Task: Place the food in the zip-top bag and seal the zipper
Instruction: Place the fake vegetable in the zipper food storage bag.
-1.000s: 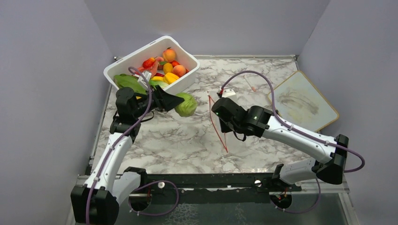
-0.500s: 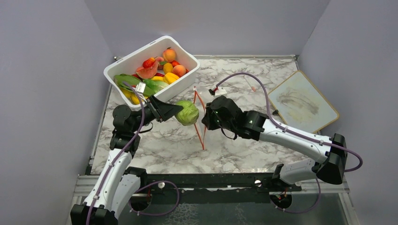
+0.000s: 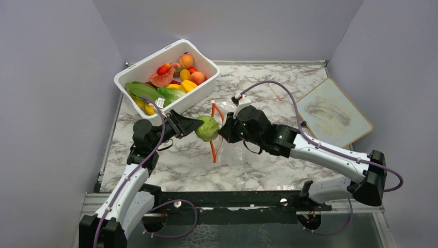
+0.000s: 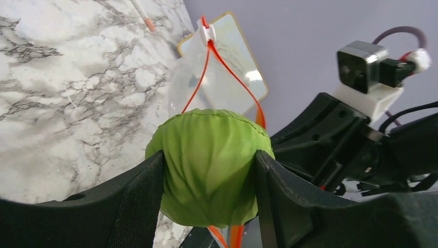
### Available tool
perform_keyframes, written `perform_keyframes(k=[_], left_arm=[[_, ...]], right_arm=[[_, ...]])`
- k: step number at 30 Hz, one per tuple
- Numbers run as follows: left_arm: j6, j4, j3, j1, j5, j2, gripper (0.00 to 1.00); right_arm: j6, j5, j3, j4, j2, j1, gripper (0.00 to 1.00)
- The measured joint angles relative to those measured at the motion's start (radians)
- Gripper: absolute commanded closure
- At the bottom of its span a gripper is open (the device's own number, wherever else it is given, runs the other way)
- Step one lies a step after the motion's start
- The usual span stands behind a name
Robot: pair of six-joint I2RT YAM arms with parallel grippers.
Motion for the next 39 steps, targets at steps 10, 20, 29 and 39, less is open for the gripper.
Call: perform_keyframes(k=[10, 20, 29, 39], left_arm=[[0.075, -0.015, -0.005, -0.023, -0.029, 0.045, 0.77], [0.187, -0.153, 0.063, -0.053, -0.095, 0.046, 0.77], [0.128, -0.186, 0.042, -0.069, -0.100, -0.016, 0.77], [0.180, -0.319, 0.040, -0.095, -0.162, -0.076, 0.67]], right_arm=[[-0.056, -0.119, -0.036, 0.142, -0.044, -0.001, 0.99], [-0.125, -0.233, -0.037, 0.242, -0.007, -0.001, 0.99], [-0.158, -0.270, -0.045, 0.319, 0.055, -0.001, 0.99], [-0.185, -0.351, -0.142, 0.466, 0.056, 0.000, 0.99]])
